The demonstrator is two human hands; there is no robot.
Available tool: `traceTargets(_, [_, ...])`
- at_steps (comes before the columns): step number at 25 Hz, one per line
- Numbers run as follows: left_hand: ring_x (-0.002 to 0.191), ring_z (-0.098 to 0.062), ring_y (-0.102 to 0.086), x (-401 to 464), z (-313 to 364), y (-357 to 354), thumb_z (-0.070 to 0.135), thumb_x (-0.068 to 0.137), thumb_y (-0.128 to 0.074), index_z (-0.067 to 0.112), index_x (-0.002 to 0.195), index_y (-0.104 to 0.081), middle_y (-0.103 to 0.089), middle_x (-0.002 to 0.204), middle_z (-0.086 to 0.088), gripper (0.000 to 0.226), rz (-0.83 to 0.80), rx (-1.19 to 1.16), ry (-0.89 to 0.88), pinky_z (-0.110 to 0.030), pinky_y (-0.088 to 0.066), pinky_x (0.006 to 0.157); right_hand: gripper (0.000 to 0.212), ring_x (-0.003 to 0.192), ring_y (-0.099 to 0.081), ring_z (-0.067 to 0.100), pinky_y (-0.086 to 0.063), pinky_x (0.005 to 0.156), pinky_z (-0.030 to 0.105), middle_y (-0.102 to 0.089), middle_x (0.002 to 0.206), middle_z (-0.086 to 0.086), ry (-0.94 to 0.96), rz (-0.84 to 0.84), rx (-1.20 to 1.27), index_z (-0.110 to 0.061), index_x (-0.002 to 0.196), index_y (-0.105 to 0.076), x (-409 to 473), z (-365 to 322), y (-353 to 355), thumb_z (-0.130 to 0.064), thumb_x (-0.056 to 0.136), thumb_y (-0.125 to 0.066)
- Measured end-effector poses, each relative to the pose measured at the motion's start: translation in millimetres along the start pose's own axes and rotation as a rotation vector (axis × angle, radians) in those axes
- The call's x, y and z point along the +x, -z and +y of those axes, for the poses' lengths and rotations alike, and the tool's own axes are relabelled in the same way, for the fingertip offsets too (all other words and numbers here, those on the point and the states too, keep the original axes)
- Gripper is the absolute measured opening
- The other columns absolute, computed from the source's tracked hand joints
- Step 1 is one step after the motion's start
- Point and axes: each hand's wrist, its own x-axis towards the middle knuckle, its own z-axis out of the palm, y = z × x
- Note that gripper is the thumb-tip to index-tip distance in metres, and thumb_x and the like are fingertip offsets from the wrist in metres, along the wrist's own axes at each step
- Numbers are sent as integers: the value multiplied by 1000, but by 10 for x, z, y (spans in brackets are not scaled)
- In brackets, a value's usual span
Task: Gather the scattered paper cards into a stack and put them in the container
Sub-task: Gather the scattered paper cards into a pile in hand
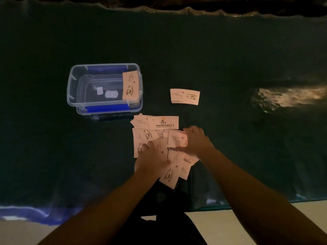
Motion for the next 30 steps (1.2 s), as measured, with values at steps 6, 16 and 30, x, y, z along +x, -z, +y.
traceTargets(6, [117,-24,-59,46,-88,50,57,74,-81,22,146,-30,-47,137,-7,95,-19,-54,37,-39,-59,89,90,138,-39,32,-44,105,58,-45,150,8,-27,20,-29,-25,148,-42,-111,32,-49,-55,74,-82])
traceTargets(16, [130,-26,-53,-249,-188,159,69,92,-55,20,144,-49,-54,146,-6,71,178,263,-226,-46,-49,107,89,125,-51,26,-53,98,49,-53,137,6,-188,70,86,-18,140,-48,-403,150,-198,-55,68,-85])
traceTargets(30, [127,-22,-51,-542,42,-191,55,82,-77,16,148,-36,-49,142,-5,87,-52,28,-145,-39,-50,104,82,98,-60,20,-59,72,39,-53,107,-3,-400,135,459,-23,123,-50,-891,147,-514,-70,61,-77])
